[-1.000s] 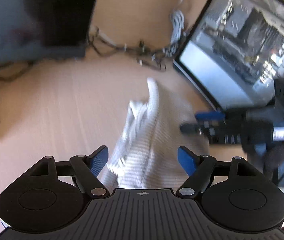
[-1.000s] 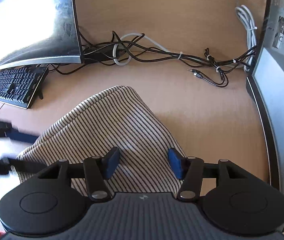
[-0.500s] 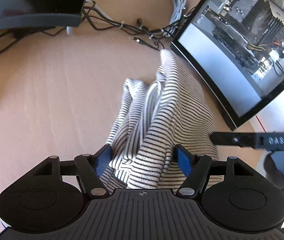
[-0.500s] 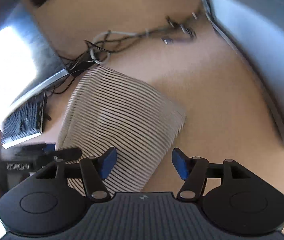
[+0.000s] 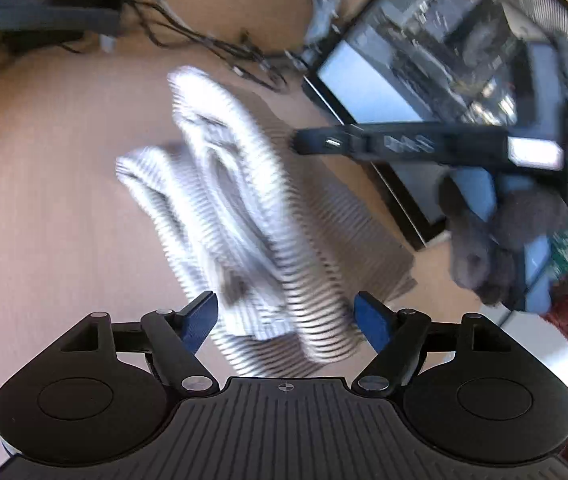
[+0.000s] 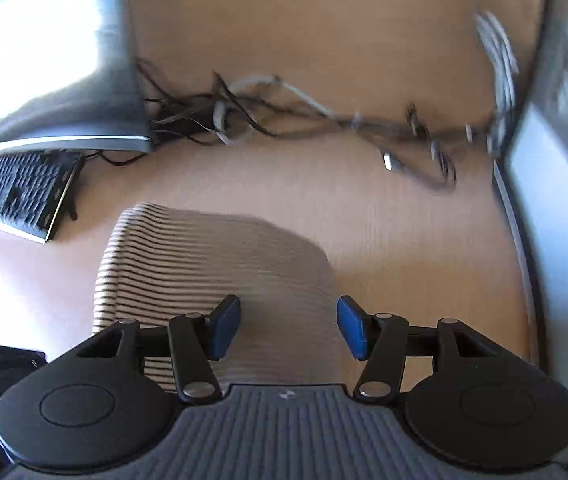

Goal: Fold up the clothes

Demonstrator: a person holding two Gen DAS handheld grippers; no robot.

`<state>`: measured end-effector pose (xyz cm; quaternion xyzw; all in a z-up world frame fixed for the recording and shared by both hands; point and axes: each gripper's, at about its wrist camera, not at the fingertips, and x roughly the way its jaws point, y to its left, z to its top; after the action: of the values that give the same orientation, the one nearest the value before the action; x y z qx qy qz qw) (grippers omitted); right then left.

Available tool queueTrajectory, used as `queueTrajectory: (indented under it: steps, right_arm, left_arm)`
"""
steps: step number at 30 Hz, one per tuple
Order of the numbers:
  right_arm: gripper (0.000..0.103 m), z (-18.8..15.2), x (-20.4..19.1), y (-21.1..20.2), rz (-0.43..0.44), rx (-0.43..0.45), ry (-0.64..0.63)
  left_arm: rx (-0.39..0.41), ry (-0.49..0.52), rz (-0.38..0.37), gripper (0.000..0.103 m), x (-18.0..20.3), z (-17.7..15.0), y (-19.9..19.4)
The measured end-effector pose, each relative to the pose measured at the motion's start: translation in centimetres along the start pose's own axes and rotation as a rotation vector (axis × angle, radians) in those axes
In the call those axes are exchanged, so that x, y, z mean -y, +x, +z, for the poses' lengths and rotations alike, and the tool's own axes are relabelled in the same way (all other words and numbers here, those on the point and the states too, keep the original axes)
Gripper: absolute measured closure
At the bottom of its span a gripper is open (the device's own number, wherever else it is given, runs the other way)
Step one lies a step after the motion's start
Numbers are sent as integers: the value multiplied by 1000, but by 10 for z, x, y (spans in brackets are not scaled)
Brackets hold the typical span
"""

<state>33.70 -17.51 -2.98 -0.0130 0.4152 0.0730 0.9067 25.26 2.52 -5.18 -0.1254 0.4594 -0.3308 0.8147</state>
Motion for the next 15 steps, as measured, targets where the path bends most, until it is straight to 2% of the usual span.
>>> queueTrajectory:
  steps: [3, 4, 6, 10, 11, 12, 13, 14, 15]
  right_arm:
    - [49, -1, -24, -15, 58, 45, -48]
    - [49, -2, -33, -19, 85, 52, -60]
    - [49, -6, -52, -18, 96, 52, -110]
    - [49, -14, -81, 8, 58, 17, -179]
    - [57, -17, -83, 12, 43, 15, -190]
    - [76, -19, -83, 13, 28, 23, -200]
    - [80, -20, -81, 13, 25, 28, -191]
    - [91, -17, -74, 8, 59, 22, -124]
    - [92, -13, -68, 3, 95, 14, -59]
  left_arm:
    - [46, -34, 82, 29, -15, 1, -16]
    - [49, -48, 103, 36, -19, 4, -16]
    - [41, -71, 102, 43, -23, 7, -11]
    - [13, -56, 74, 49, -22, 6, 3]
    - [8, -57, 67, 50, -24, 6, 4]
    - [4, -58, 59, 50, -25, 6, 6]
    - [3, -67, 49, 50, -27, 6, 6]
    - [2, -78, 38, 50, -29, 6, 7]
    - [-1, -76, 31, 50, -30, 6, 8]
